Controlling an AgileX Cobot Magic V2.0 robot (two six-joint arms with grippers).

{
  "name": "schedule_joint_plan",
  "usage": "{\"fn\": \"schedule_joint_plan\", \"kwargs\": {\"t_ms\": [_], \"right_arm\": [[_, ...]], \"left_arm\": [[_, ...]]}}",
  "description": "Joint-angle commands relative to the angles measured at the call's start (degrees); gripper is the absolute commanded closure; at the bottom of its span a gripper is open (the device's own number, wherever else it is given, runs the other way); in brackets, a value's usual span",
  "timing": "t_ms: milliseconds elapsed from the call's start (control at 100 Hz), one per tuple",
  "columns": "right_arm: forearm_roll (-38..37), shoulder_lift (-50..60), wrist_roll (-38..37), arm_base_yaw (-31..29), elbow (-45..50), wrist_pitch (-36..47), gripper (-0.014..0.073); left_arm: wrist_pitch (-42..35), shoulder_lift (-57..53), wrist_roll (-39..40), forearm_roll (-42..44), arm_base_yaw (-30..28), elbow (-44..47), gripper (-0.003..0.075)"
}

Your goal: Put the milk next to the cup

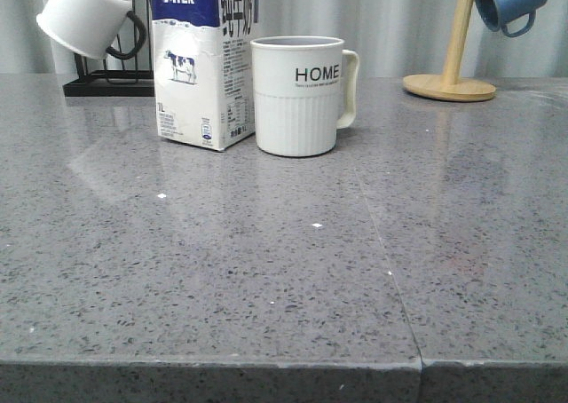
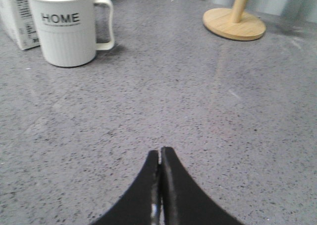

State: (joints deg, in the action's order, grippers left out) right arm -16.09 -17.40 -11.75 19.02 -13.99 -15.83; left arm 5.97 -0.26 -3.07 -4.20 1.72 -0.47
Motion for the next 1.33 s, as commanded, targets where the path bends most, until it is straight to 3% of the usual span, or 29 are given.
{"fn": "schedule_joint_plan", "kwargs": {"t_ms": [0,230,430,530,600,1320], "right_arm": [[2.1,-0.4,0.6,-3.2,0.5,8.9,0.0661],[15.1,5.1,11.8,-14.1,5.3,15.2,0.0661],[15.4,12.1,11.3,-21.7,10.9,20.6,0.0661],[15.3,16.4,10.4,-22.8,14.8,23.4,0.0661],[14.4,19.6,9.5,-23.0,14.5,17.9,0.0661],[13.3,19.3,9.2,-23.0,14.5,16.6,0.0661]], "left_arm": [[-4.5,-1.7,0.0,-0.1,0.0,3.5,0.0741],[-4.5,-1.7,0.0,-0.1,0.0,3.5,0.0741],[-4.5,-1.7,0.0,-0.1,0.0,3.5,0.0741],[-4.5,-1.7,0.0,-0.1,0.0,3.5,0.0741],[-4.5,-1.7,0.0,-0.1,0.0,3.5,0.0741],[-4.5,-1.7,0.0,-0.1,0.0,3.5,0.0741]]}}
